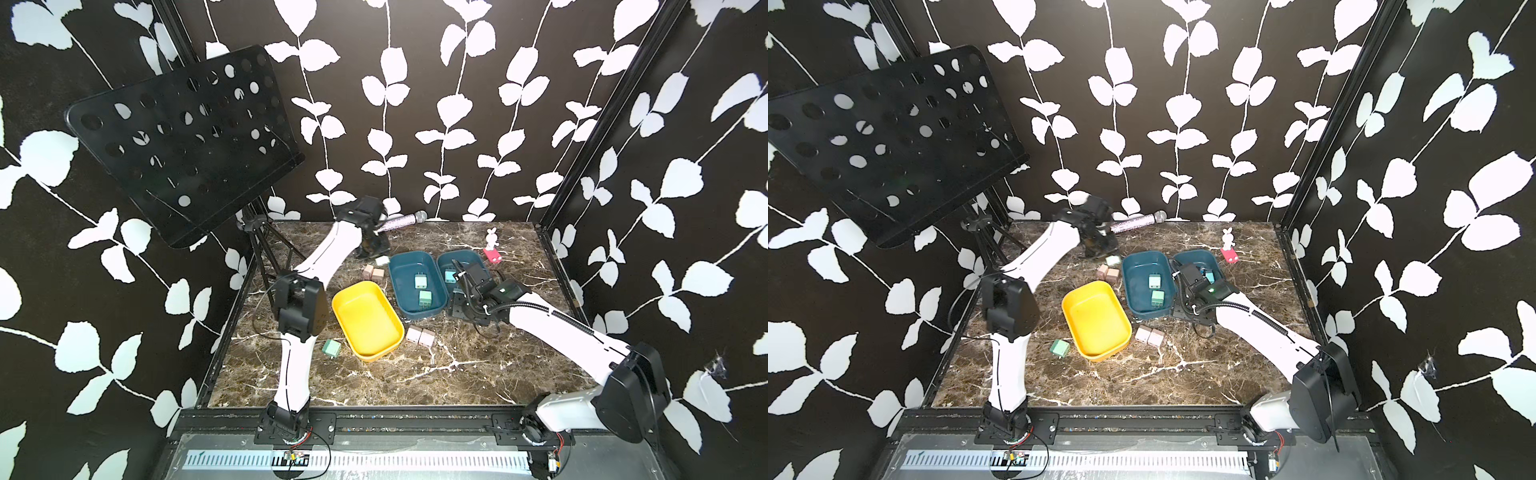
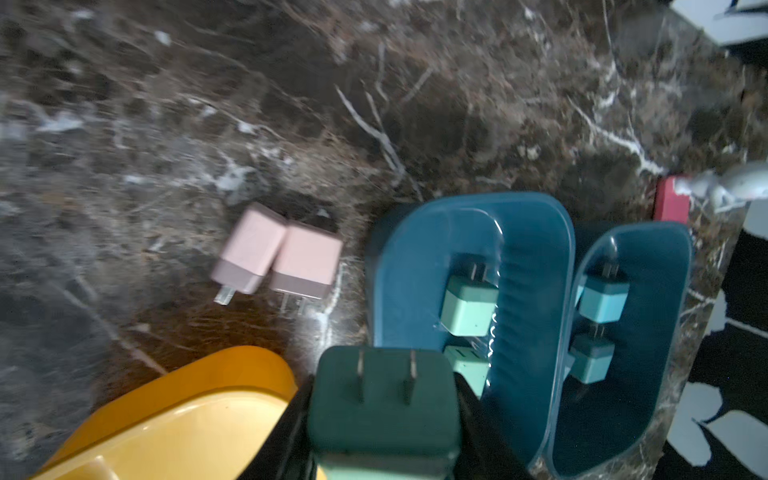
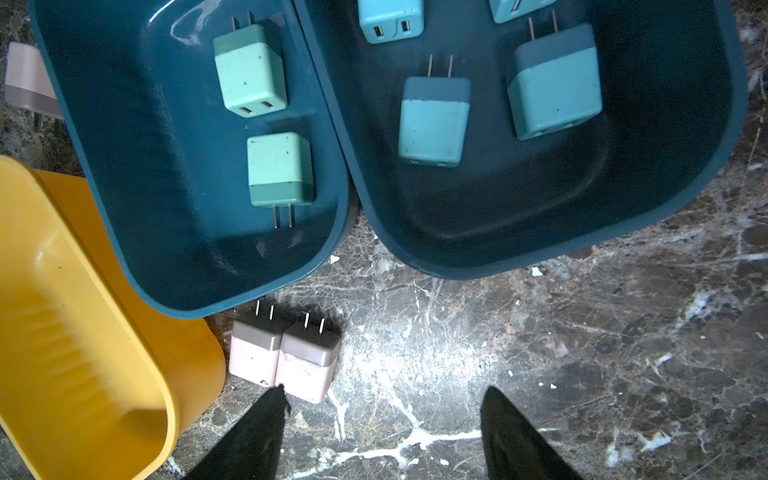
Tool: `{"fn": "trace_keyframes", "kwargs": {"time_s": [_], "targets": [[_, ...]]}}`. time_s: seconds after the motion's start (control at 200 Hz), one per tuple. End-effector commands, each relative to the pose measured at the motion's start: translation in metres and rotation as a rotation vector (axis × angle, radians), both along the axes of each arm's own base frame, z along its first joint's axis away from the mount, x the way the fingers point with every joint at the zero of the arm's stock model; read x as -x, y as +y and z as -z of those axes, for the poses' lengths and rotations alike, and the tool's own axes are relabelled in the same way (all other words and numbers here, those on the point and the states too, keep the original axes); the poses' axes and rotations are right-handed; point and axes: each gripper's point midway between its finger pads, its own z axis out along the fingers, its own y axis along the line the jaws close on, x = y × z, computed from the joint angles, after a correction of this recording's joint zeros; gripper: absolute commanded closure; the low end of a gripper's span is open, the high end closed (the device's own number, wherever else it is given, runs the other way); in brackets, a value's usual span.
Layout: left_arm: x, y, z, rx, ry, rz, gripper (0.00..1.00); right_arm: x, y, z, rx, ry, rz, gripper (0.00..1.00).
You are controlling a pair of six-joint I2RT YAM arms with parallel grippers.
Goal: Place the plugs by color into the storage box
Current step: Place the plug in the storage box.
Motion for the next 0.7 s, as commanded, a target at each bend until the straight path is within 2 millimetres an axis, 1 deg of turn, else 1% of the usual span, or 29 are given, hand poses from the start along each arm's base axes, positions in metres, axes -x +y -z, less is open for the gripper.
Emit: {"fn": "trace_keyframes", "kwargs": {"time_s": [0.0,0.055,0.12,0.195,0.315,0.44,0.56,0.695], "targets": [[0.014,-0.022,-0.001,0.007,0.02,0.069,0.59,0.004,-0.005,0.002,-0.001,0.012,0.023,0.28],[0.016,-0.033,0.008,0.014,0.03,0.088,0.59,0.005,-0.004,0.003,-0.004,0.015,0.021,0.28],[0.018,-0.042,0.019,0.001,0.042,0.106,0.59,0.006,-0.004,0.003,-0.008,0.02,0.02,0.28],[0.022,-0.046,0.032,-0.018,0.061,0.117,0.59,0.009,-0.006,0.003,-0.005,0.026,0.021,0.28],[0.023,-0.044,0.052,-0.079,0.074,0.133,0.59,0.013,-0.009,0.003,0.001,0.031,0.023,0.28],[0.019,-0.042,0.073,-0.119,0.087,0.141,0.59,0.017,-0.011,0.002,-0.001,0.035,0.025,0.28],[0.015,-0.047,0.092,-0.155,0.086,0.149,0.59,0.02,-0.012,-0.001,-0.003,0.04,0.025,0.28],[0.018,-0.052,0.112,-0.192,0.104,0.152,0.59,0.022,-0.015,-0.007,0.001,0.036,0.028,0.28]]}}
